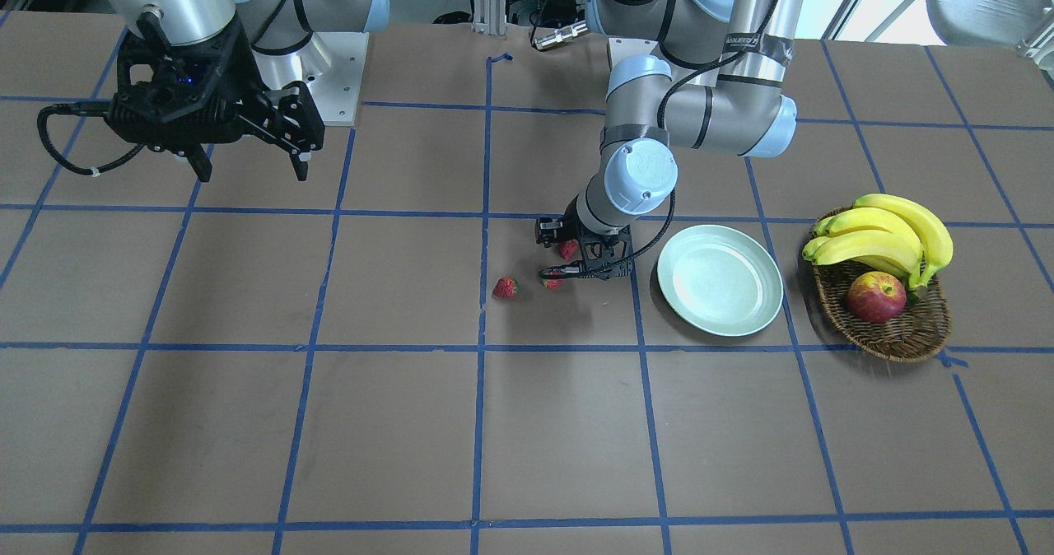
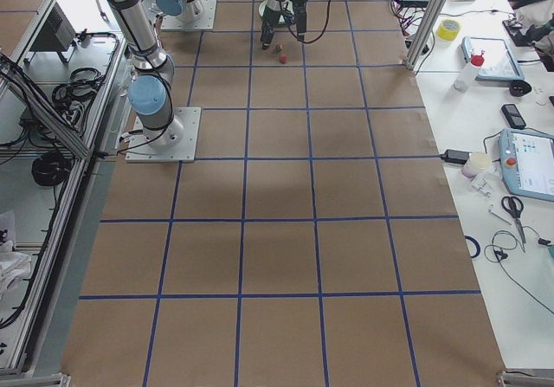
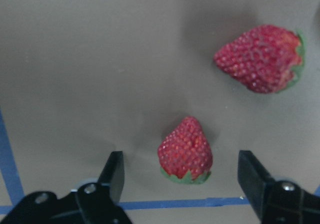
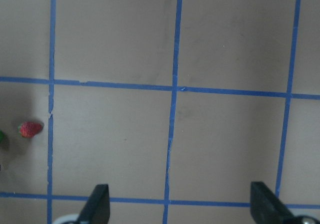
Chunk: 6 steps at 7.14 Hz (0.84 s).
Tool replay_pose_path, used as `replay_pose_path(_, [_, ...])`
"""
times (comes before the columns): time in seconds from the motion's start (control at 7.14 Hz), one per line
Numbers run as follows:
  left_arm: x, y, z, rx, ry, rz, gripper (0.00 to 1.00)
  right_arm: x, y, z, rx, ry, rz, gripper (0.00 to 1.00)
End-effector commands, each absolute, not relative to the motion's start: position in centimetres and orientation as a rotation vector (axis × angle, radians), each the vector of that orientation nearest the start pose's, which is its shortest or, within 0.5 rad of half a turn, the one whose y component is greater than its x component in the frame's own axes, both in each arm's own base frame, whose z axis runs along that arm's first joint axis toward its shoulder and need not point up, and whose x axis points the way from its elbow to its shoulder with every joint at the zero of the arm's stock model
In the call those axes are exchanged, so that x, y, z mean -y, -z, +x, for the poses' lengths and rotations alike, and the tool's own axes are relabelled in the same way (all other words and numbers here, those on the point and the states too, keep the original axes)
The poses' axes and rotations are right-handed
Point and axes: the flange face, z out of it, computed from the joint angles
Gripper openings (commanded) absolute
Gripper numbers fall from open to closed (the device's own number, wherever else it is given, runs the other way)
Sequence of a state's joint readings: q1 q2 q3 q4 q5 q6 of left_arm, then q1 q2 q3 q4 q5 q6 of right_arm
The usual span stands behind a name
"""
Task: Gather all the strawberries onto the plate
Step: 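Carry the strawberry over the green plate and open the left gripper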
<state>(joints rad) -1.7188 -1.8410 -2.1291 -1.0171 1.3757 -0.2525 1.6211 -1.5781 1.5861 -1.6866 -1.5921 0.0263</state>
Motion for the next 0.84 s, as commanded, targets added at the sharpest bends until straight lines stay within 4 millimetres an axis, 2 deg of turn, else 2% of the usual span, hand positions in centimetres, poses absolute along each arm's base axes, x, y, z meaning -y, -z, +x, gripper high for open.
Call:
replay_pose_path(0.0, [42.9, -17.8, -21.8, -3.247, -0.435, -0.216, 0.00, 49.8, -48.8, 15.7, -3.133, 0.233, 0.124, 1.00])
replay_pose_path(0.14, [43.5, -19.1, -21.8, -3.250, -0.392, -0.201, 0.00, 49.6, -49.1, 15.8, -3.134, 0.240, 0.125, 1.00])
replay_pose_path(0.28, [43.9, -19.3, -21.7, -3.250, -0.378, -0.182, 0.00, 49.5, -49.2, 15.6, -3.147, 0.231, 0.122, 1.00])
replay_pose_path(0.42, [45.2, -20.8, -21.4, -3.215, -0.308, -0.156, 0.00, 49.5, -49.2, 15.7, -3.146, 0.226, 0.119, 1.00])
replay_pose_path(0.56, [45.9, -21.8, -19.4, -3.056, -0.417, -0.035, 0.00, 49.6, -49.2, 15.8, -3.136, 0.233, 0.118, 1.00])
replay_pose_path(0.7, [47.8, -23.8, -17.4, -3.012, -0.412, 0.076, 0.00, 49.9, -49.3, 15.7, -3.139, 0.241, 0.121, 1.00])
